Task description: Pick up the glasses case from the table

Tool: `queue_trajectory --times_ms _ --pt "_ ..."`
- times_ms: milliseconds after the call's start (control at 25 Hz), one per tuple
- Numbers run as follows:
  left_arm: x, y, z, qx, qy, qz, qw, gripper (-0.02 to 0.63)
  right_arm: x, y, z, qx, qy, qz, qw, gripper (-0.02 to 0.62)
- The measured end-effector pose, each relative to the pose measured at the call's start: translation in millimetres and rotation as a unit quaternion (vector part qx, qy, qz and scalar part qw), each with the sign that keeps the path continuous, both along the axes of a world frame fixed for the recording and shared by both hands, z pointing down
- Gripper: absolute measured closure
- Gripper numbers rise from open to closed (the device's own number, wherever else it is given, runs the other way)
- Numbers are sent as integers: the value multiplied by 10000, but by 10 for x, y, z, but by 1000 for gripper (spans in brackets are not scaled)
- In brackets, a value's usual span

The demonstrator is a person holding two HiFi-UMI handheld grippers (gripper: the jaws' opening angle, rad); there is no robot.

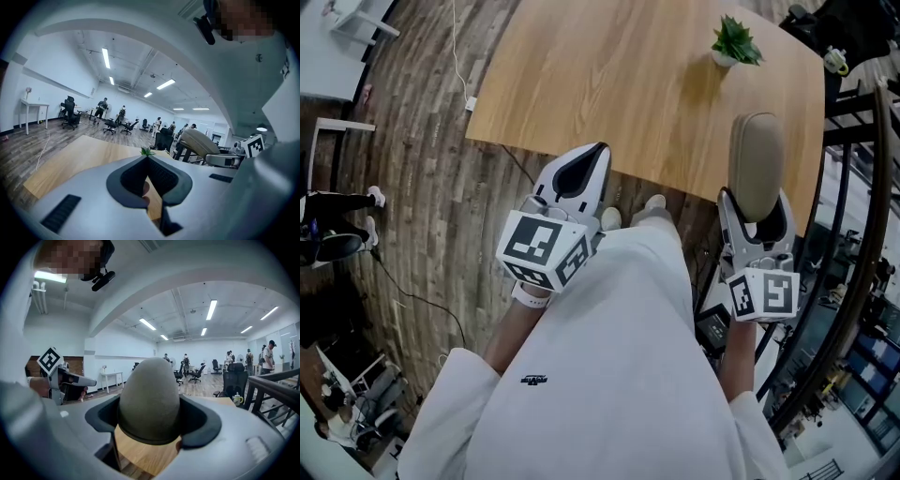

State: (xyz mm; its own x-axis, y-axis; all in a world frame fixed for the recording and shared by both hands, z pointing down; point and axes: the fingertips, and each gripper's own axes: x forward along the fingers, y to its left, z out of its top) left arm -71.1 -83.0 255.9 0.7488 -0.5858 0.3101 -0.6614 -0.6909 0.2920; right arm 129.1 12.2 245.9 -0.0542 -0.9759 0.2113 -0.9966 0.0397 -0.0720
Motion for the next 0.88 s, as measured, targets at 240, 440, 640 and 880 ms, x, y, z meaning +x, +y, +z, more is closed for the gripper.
queue_trajectory --times_ms 240,440,640,880 --pt "-3 78 -27 35 64 73 9999 604 -40 39 -44 108 27 70 9999 218" --pt "25 150 18 -13 21 140 9999 604 -44 98 5 72 12 130 9999 218" --pt "33 188 64 -30 -6 130 9999 604 -43 150 32 60 -20 148 9999 218" --pt "75 248 117 -96 -44 196 9998 604 -54 140 83 28 -82 149 9999 218"
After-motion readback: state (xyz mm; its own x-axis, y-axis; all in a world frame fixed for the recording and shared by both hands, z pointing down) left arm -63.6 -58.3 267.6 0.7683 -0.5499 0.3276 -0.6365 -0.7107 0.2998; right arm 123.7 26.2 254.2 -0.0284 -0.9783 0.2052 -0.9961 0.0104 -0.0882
